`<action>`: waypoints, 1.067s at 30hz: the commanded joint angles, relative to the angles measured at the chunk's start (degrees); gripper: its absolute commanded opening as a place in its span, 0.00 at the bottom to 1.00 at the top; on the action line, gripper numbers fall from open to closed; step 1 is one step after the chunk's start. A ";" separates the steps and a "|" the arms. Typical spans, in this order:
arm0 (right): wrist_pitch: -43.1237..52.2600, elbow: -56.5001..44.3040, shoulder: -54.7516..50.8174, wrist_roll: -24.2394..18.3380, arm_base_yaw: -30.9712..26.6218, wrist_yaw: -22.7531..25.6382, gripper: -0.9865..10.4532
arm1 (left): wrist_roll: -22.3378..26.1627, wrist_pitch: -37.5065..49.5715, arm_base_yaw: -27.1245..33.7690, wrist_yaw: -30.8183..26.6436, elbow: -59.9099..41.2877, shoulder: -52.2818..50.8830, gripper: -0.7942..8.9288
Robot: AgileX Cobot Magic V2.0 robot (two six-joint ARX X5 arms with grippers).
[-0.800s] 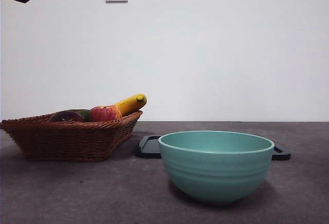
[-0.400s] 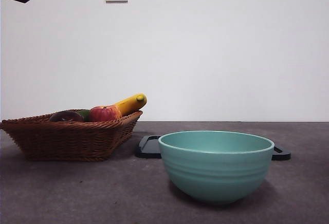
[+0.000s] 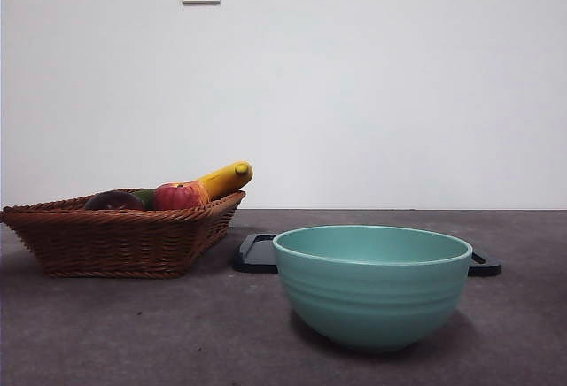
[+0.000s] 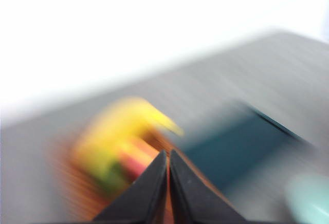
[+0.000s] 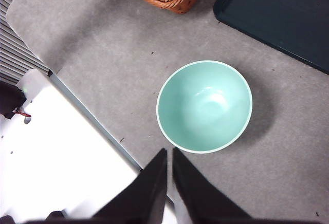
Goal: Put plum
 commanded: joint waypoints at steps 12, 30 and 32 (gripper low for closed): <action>0.42 0.92 0.33 -0.77 0.31 -0.13 0.09 | 1.53 26.62 8.90 -19.08 -28.94 -20.61 0.09; 0.42 0.92 0.31 -0.77 0.31 -0.13 0.09 | 1.31 23.19 10.01 -21.55 -44.65 -34.01 0.09; 0.42 0.92 0.31 -0.74 0.31 -0.13 0.09 | 1.36 21.81 10.01 -21.59 -45.09 -34.80 0.09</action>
